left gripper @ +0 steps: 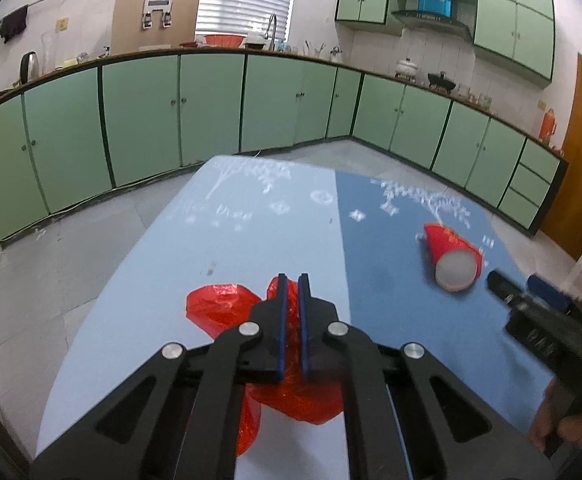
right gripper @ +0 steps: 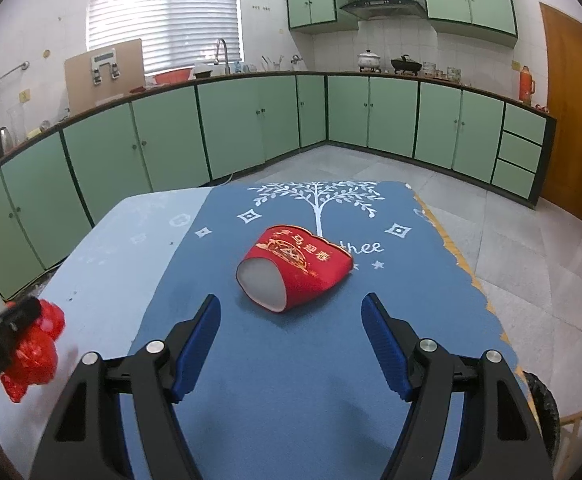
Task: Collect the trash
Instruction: 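Grasp the red plastic bag with the left tool while the right tool grasps the red paper cup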
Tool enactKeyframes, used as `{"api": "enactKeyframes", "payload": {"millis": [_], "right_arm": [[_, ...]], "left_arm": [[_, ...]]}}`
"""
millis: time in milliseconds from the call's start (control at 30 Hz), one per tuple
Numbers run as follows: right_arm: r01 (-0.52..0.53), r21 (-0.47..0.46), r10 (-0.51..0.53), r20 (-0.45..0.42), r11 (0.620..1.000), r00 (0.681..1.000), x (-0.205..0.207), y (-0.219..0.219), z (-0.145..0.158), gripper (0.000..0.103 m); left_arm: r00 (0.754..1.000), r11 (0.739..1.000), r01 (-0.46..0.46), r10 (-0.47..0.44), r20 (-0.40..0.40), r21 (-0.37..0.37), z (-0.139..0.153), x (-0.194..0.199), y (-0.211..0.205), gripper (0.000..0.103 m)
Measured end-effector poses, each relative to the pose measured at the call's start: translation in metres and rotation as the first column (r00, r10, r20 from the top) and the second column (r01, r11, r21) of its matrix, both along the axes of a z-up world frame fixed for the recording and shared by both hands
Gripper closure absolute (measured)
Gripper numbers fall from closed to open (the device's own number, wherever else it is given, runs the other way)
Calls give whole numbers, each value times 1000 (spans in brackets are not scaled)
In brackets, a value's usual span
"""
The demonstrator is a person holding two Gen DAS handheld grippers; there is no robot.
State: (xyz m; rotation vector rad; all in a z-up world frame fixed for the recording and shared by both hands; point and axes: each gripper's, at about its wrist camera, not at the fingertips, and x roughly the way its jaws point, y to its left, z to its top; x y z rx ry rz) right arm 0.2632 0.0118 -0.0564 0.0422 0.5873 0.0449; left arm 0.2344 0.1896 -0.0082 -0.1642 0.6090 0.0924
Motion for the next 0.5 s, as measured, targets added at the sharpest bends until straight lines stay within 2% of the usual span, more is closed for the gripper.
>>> {"api": "enactKeyframes", "payload": {"millis": [267,400,500], "right_arm": [[54,-18,-54,-29,998,998,30,15,-7,29],[86,-21,-87,-49,996,995,46,23,-10,19],[108,-34,-110,-66,994,992,55,28,-13,16]], "left_arm": [[1000,1000,22,-22,0,-3,-4,34,-1,100],[1000,1000,21,-21,-5,1,-10,44,2,100],[1000,1000,18,-18,-9,-7,-13,49,8,100]]}}
